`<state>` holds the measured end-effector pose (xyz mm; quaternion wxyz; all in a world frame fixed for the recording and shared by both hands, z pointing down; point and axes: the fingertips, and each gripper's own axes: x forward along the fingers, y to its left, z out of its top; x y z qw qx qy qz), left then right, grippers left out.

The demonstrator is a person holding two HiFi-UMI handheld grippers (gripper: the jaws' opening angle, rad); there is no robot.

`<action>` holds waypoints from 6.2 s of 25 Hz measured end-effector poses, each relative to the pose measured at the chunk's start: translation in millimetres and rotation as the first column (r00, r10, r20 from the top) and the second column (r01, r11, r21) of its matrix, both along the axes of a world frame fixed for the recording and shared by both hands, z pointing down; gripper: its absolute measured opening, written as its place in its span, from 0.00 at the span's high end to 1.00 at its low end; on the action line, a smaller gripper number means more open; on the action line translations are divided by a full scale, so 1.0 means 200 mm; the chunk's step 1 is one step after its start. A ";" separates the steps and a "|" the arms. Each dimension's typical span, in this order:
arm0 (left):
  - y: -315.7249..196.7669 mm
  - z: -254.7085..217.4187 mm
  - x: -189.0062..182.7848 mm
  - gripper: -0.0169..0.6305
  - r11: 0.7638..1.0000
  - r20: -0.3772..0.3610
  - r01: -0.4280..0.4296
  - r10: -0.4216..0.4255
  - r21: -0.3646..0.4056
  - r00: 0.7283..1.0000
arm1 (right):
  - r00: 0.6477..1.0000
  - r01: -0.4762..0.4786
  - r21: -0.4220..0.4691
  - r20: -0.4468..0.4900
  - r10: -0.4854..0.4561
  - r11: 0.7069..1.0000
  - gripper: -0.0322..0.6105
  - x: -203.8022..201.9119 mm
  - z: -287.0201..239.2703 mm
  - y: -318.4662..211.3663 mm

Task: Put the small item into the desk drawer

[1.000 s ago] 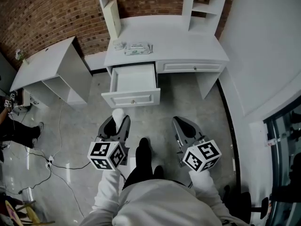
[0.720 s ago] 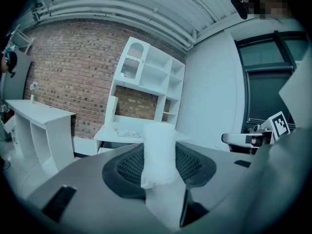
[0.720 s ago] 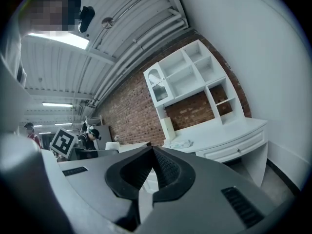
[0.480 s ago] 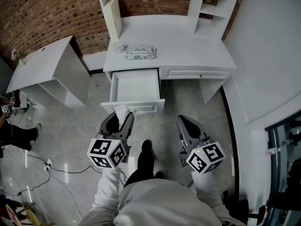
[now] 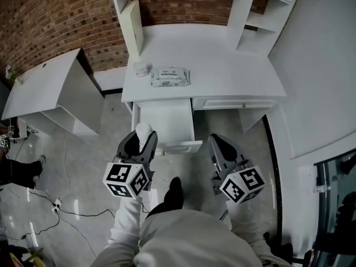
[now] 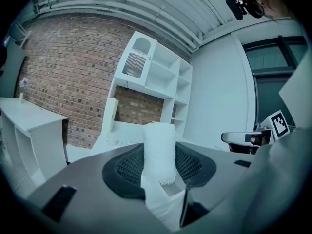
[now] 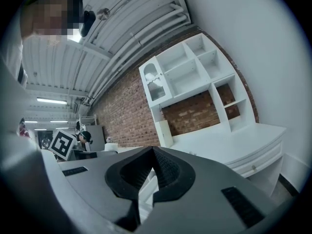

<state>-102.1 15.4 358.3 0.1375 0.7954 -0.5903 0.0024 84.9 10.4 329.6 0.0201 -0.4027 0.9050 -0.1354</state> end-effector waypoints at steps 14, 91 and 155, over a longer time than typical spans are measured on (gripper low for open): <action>-0.45 0.09 -0.30 0.68 1.000 -0.044 -0.011 0.010 -0.020 0.999 | 0.999 -0.021 -0.019 -0.029 0.021 1.000 0.91 -0.28 0.04 -0.41; -1.12 1.19 0.23 0.68 0.806 0.103 -0.312 0.414 -0.503 0.904 | 0.997 -0.076 -0.140 -0.017 0.074 0.987 0.91 -0.10 0.27 -1.20; -1.09 1.92 0.20 0.56 0.594 0.174 -0.194 0.506 -0.781 0.845 | 0.999 -0.041 -0.205 -0.042 0.033 0.978 0.91 -0.13 0.39 -1.26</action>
